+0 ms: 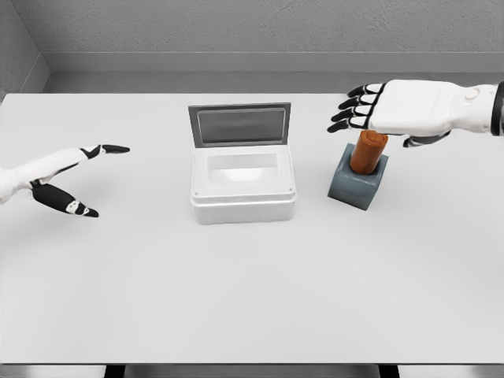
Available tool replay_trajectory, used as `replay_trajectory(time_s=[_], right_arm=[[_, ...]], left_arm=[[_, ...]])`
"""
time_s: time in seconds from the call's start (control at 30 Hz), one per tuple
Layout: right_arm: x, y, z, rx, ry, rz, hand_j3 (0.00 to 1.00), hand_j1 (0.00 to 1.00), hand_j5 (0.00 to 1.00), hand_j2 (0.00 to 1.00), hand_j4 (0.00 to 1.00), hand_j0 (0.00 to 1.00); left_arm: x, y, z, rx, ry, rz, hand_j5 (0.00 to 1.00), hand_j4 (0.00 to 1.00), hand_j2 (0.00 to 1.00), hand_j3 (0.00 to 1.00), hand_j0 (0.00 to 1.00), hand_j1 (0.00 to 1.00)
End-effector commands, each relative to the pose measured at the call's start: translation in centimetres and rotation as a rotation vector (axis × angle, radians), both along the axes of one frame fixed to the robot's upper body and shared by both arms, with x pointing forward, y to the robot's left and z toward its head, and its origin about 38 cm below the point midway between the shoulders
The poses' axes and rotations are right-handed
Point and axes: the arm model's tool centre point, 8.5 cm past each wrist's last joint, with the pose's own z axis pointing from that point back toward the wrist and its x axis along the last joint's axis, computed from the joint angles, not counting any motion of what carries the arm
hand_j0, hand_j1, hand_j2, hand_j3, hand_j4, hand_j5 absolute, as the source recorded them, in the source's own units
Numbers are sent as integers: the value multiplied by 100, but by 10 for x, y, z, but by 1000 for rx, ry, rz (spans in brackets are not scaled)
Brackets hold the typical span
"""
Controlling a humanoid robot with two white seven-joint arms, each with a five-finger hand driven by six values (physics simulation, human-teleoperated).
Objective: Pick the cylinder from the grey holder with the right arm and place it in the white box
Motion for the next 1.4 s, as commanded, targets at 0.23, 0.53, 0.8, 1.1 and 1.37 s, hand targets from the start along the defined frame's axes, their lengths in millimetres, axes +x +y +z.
replay_trajectory(time_s=[0.23,0.53,0.8,1.1,1.37], right_arm=[[7,-1,-22,-18,55,-15,100,100,100,100,100,100],[19,-5,-35,-7,92,-51,100,100,100,100,100,100],[30,-11,-43,-10,105,-86,100,100,100,100,100,100],[35,-7,-46,-10,109,-87,100,100,100,100,100,100],[35,-6,-53,-24,120,-88,100,100,100,100,100,100]], left_arm=[[33,14,-4,-349,269,172,100,100,100,100,100,100],[42,22,-8,-254,227,200,100,100,100,100,100,100],[43,29,0,-211,174,191,100,100,100,100,100,100],[42,45,-5,-205,157,222,100,100,100,100,100,100],[39,51,0,-222,96,201,91,91,91,91,91,91]])
